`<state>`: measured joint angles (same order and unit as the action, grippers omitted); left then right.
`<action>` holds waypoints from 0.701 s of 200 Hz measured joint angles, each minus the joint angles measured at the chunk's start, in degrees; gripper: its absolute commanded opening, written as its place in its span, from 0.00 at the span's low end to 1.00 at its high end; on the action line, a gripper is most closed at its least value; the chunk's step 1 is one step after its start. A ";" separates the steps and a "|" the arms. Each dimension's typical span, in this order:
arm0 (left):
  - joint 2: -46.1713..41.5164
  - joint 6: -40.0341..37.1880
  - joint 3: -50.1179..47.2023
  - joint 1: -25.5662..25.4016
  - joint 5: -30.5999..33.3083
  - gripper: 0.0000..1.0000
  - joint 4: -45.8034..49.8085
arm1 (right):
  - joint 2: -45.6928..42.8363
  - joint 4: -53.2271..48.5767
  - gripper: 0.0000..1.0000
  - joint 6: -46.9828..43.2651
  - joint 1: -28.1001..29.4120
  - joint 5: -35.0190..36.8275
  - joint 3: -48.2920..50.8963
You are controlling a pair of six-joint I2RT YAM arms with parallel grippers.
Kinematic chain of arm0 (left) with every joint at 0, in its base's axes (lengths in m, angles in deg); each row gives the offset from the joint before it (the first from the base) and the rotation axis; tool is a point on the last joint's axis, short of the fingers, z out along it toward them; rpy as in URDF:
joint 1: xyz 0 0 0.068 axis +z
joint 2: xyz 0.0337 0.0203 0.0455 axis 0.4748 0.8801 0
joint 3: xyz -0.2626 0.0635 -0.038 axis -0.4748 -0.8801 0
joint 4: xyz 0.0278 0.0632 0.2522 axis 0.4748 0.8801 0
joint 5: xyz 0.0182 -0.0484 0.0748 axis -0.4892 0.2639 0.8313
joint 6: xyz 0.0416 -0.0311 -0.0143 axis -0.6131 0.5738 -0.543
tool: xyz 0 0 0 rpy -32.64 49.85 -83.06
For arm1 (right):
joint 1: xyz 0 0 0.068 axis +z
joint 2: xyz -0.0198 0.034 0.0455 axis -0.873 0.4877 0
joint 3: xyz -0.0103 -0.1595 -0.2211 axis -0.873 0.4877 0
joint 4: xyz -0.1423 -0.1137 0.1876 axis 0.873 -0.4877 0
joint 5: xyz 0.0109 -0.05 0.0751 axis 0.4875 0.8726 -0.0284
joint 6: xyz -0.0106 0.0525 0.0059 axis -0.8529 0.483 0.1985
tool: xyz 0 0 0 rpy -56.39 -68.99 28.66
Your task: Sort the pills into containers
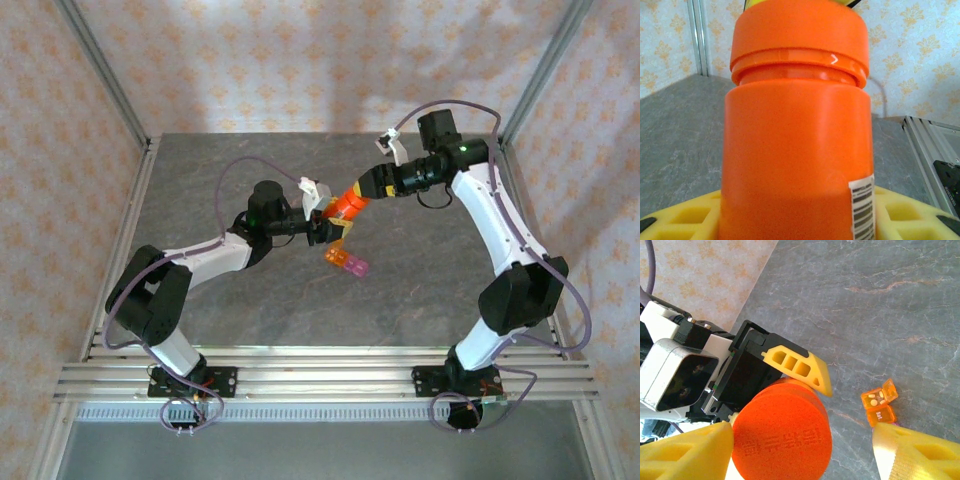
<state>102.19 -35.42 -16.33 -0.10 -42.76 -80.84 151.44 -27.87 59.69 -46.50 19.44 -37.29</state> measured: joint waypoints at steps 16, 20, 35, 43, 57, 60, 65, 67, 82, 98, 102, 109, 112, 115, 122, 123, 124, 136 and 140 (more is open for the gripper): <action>0.00 0.00 0.00 0.00 -0.02 0.00 0.00 | 0.00 -0.02 0.69 0.00 0.00 -0.52 0.00; 0.00 0.00 0.00 0.00 -0.02 0.00 0.00 | 0.00 -0.02 0.69 0.02 0.00 -0.61 0.00; 0.00 0.00 0.09 0.00 -0.02 0.00 0.02 | 0.00 0.00 0.67 0.02 0.00 -1.05 0.00; 0.00 0.00 0.13 0.00 -0.02 0.00 0.02 | 0.00 0.00 0.67 0.02 0.00 -1.29 0.00; 0.00 0.00 0.26 0.00 -0.04 0.00 0.04 | 0.00 0.00 0.66 0.02 0.00 -1.62 -0.02; 0.00 0.00 0.31 0.00 -0.04 0.00 0.04 | 0.00 0.00 0.66 0.02 -0.02 -1.75 -0.02; 0.00 0.00 0.33 0.00 -0.04 0.00 0.02 | 0.00 0.00 0.66 0.02 -0.02 -1.84 -0.02; 0.00 0.00 0.33 0.00 -0.04 0.00 0.02 | 0.00 0.00 0.66 0.02 -0.02 -1.88 -0.02; 0.00 0.00 0.33 0.00 -0.02 0.00 0.02 | 0.00 0.00 0.67 0.00 -0.11 -2.32 -0.02; 0.00 0.00 0.55 0.00 -0.04 0.00 0.04 | 0.00 -0.04 0.67 0.00 -0.11 -2.84 -0.02; 0.00 0.00 0.61 0.00 -0.02 0.00 0.00 | 0.00 -0.04 0.67 0.00 -0.11 -2.95 -0.02; 0.00 0.00 0.74 0.00 -0.02 0.00 0.00 | 0.00 -0.04 0.68 0.00 -0.11 -3.19 -0.02; 0.00 0.00 0.76 0.00 -0.02 0.00 0.02 | 0.00 -0.04 0.67 -0.02 -0.11 -3.37 -0.02; 0.00 0.00 0.81 0.00 -0.02 0.00 0.00 | 0.00 -0.07 0.67 -0.02 -0.11 -3.48 -0.04; 0.00 0.00 0.90 0.00 -0.02 0.00 0.02 | 0.00 -0.09 0.67 -0.04 -0.11 -3.78 -0.02; 0.02 0.00 0.92 0.00 -0.02 0.00 0.04 | 0.00 -0.11 0.67 -0.04 -0.11 -3.80 -0.02; 0.00 0.00 0.94 0.00 -0.02 0.00 0.04 | 0.00 -0.11 0.67 -0.04 -0.11 -3.87 -0.02; 0.02 0.00 1.09 0.00 -0.02 0.00 0.13 | 0.00 -0.22 0.63 -0.09 -0.11 -4.13 -0.02; 0.02 0.00 1.16 0.00 -0.02 0.00 0.15 | 0.00 -0.22 0.61 -0.20 -0.11 -4.20 -0.04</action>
<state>102.21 -35.42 -15.17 -0.10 -42.78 -80.69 151.44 -28.09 59.49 -46.61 15.24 -37.33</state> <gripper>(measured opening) 0.517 0.648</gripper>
